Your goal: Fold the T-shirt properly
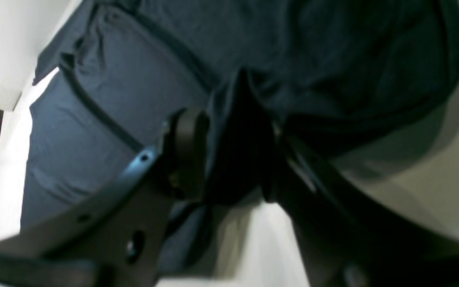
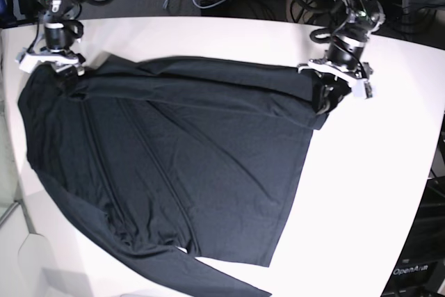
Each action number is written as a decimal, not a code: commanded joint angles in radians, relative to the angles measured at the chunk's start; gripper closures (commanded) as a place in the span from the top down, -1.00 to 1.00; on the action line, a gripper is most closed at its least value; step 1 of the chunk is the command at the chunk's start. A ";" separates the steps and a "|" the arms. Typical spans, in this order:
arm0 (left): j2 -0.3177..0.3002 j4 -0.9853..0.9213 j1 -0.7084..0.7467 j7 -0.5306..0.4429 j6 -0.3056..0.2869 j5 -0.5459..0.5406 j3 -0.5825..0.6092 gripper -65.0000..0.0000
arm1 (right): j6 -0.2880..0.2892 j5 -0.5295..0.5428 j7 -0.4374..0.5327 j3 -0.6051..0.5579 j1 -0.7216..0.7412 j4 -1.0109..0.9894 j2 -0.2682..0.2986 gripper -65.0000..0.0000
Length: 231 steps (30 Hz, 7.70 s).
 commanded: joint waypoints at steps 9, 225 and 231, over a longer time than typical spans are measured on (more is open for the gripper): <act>-0.003 -0.014 0.011 -0.022 -0.007 0.026 0.019 -0.56 | 0.007 0.010 0.062 0.071 -0.016 0.011 0.010 -0.27; -0.003 -0.004 -0.246 0.425 -0.025 -0.399 -0.312 -0.99 | 0.013 0.011 0.132 0.094 0.099 -0.058 -0.010 -1.00; -0.003 -0.015 -0.286 0.425 -0.024 -0.408 -0.311 -0.99 | 0.013 0.011 0.132 0.094 0.154 -0.099 -0.005 -1.00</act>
